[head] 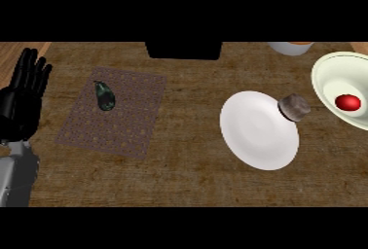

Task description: Pick the tomato from the plate and place it in the bowl

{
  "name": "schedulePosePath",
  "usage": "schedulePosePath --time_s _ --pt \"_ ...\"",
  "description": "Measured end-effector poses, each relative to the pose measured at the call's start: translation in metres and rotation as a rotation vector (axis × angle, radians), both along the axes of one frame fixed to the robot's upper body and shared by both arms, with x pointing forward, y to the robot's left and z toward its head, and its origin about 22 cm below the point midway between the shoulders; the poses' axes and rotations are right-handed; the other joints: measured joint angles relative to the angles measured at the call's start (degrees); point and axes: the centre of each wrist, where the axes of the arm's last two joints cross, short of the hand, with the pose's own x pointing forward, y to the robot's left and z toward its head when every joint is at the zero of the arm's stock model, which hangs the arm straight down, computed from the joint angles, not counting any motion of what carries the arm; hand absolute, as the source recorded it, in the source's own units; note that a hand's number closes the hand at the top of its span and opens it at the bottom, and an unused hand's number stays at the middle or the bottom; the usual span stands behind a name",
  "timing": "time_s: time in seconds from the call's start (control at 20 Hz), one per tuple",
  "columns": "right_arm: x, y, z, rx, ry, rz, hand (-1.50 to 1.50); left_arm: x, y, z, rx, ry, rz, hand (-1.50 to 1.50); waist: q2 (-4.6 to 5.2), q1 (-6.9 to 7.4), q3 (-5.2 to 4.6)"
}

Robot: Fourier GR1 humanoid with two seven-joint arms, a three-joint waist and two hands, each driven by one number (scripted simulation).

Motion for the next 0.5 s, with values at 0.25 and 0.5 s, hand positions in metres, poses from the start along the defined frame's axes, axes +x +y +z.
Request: schedulePosePath --time_s 0.25,0.5 --pt "-0.028 -0.034 0.018 0.089 -0.084 -0.137 -1.50 -0.002 -0.001 0.000 0.000 0.001 -0.002 0.00 0.18 0.07 0.08" --pt "-0.061 -0.063 0.022 0.165 -0.128 -0.207 -1.50 0.000 0.000 0.003 0.001 -0.006 0.002 0.00 0.44 -0.12 0.24"
